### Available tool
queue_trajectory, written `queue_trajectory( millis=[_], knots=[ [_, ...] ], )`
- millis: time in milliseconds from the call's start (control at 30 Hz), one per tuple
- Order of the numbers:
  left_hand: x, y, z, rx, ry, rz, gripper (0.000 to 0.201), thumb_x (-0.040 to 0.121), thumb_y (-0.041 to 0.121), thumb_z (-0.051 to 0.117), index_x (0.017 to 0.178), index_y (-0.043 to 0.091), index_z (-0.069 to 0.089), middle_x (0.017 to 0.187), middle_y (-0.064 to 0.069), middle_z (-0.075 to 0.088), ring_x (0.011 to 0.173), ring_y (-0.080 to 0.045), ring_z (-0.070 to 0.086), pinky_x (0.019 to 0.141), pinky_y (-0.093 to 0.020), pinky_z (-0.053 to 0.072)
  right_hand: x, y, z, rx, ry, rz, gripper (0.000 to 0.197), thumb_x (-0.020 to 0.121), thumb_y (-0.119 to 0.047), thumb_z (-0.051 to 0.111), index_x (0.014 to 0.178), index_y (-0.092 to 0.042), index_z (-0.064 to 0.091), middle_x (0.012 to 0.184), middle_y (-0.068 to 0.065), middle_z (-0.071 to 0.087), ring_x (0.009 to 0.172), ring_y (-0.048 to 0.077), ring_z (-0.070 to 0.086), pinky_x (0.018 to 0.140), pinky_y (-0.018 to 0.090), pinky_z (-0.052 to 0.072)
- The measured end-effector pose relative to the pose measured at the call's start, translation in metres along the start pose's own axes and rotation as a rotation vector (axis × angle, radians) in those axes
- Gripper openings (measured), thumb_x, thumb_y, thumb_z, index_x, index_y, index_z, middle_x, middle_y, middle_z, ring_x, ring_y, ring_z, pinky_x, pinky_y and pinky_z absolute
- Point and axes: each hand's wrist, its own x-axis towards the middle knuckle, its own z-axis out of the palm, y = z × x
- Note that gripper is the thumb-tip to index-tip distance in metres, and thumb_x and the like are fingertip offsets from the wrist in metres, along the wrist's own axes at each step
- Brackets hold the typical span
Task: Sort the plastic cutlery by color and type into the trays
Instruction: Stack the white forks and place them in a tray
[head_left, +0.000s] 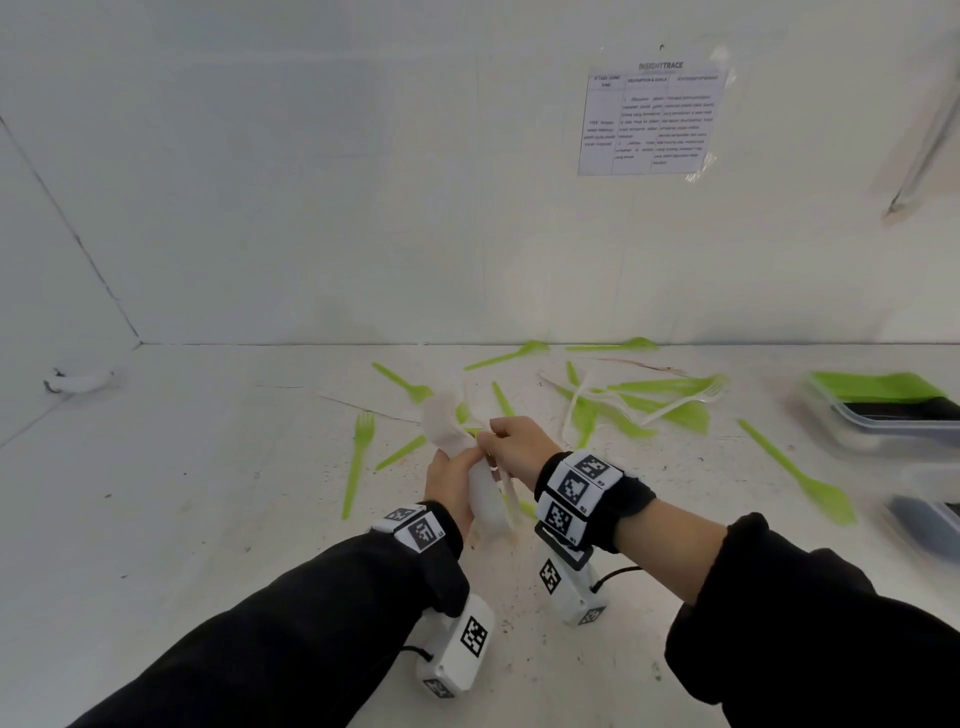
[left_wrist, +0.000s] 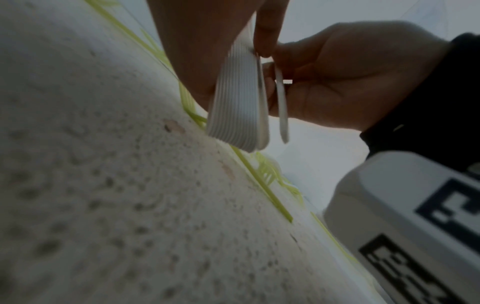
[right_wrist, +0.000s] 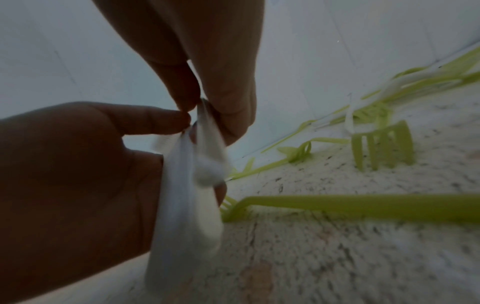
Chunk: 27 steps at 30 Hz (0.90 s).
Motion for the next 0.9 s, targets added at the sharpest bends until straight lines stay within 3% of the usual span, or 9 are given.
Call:
queue_trajectory(
  millis=[67, 100, 200, 300, 433, 500, 633, 767, 900],
  knots=[
    [0.0, 0.0, 0.001, 0.012, -0.029, -0.016, 0.023, 0.092, 0.004, 0.047, 0.113, 0.006, 0.058, 0.097, -0.017, 0.066, 0.084, -0.029, 0.063, 0.073, -0.038, 0.051, -0.001, 0.006, -0.002, 0.01, 0.062, 0.0, 0.036, 0.088, -0.024, 0.061, 0.123, -0.014, 0.056, 0.091, 0.005, 0.059, 0.099, 0.028, 0.061, 0.094, 0.038, 0.048],
    [-0.002, 0.0, 0.001, 0.013, -0.045, -0.023, 0.027, 0.092, 0.005, 0.047, 0.117, 0.007, 0.057, 0.105, -0.02, 0.066, 0.091, -0.032, 0.063, 0.077, -0.04, 0.051, -0.001, 0.009, -0.004, 0.019, 0.096, 0.006, 0.044, 0.085, -0.026, 0.065, 0.126, -0.016, 0.054, 0.089, 0.001, 0.059, 0.098, 0.025, 0.062, 0.092, 0.036, 0.049],
    [-0.005, 0.0, 0.001, 0.005, -0.042, -0.027, 0.026, 0.094, 0.004, 0.045, 0.117, 0.01, 0.057, 0.107, -0.02, 0.064, 0.092, -0.031, 0.063, 0.077, -0.041, 0.052, -0.004, 0.013, -0.003, 0.01, 0.128, -0.019, 0.023, 0.083, -0.027, 0.068, 0.104, -0.02, 0.062, 0.084, 0.0, 0.063, 0.084, 0.02, 0.062, 0.079, 0.034, 0.052],
    [-0.009, 0.002, 0.002, -0.018, -0.079, -0.01, 0.023, 0.094, 0.001, 0.042, 0.106, 0.012, 0.058, 0.098, -0.015, 0.066, 0.085, -0.026, 0.065, 0.063, -0.033, 0.054, -0.008, 0.011, 0.0, -0.01, 0.097, -0.054, 0.021, 0.087, -0.021, 0.064, 0.105, -0.01, 0.067, 0.091, 0.004, 0.064, 0.086, 0.024, 0.066, 0.083, 0.039, 0.056],
    [-0.009, 0.001, 0.0, -0.034, -0.042, -0.063, 0.029, 0.095, 0.012, 0.042, 0.12, 0.005, 0.056, 0.095, -0.014, 0.062, 0.077, -0.022, 0.061, 0.057, -0.03, 0.051, -0.011, 0.007, -0.003, -0.053, 0.057, -0.091, 0.026, 0.093, -0.017, 0.055, 0.114, -0.007, 0.066, 0.091, 0.002, 0.063, 0.061, 0.009, 0.059, 0.054, 0.011, 0.05],
    [-0.008, 0.002, -0.001, -0.049, -0.038, -0.089, 0.035, 0.095, 0.02, 0.045, 0.126, 0.004, 0.053, 0.1, -0.014, 0.062, 0.075, -0.022, 0.061, 0.058, -0.03, 0.049, -0.011, 0.007, -0.006, -0.165, -0.002, -0.115, 0.028, 0.095, -0.017, 0.049, 0.117, -0.011, 0.065, 0.104, 0.003, 0.066, 0.07, 0.011, 0.063, 0.052, 0.006, 0.042],
    [-0.007, 0.005, 0.0, -0.028, -0.077, -0.053, 0.017, 0.097, 0.019, 0.047, 0.112, 0.011, 0.053, 0.092, -0.011, 0.061, 0.068, -0.025, 0.059, 0.057, -0.034, 0.05, -0.008, 0.003, -0.016, -0.293, -0.065, -0.149, 0.029, 0.091, -0.015, 0.053, 0.118, -0.013, 0.064, 0.105, -0.003, 0.059, 0.095, 0.008, 0.054, 0.07, 0.015, 0.042],
    [-0.007, 0.007, 0.007, -0.06, -0.088, -0.053, 0.015, 0.099, 0.019, 0.043, 0.112, 0.013, 0.05, 0.083, -0.01, 0.054, 0.061, -0.022, 0.05, 0.054, -0.032, 0.045, -0.001, 0.003, -0.02, -0.215, -0.09, -0.146, 0.025, 0.09, -0.017, 0.054, 0.113, -0.014, 0.064, 0.096, -0.007, 0.056, 0.068, 0.005, 0.052, 0.053, 0.014, 0.043],
    [-0.003, 0.006, 0.009, -0.021, -0.105, -0.051, 0.018, 0.098, 0.019, 0.047, 0.112, 0.01, 0.052, 0.077, -0.007, 0.052, 0.057, -0.02, 0.048, 0.053, -0.031, 0.042, 0.0, 0.005, -0.021, 0.04, -0.068, -0.045, 0.014, 0.089, -0.03, 0.057, 0.082, -0.02, 0.064, 0.074, -0.004, 0.057, 0.059, 0.009, 0.049, 0.052, 0.021, 0.041]
  ],
)
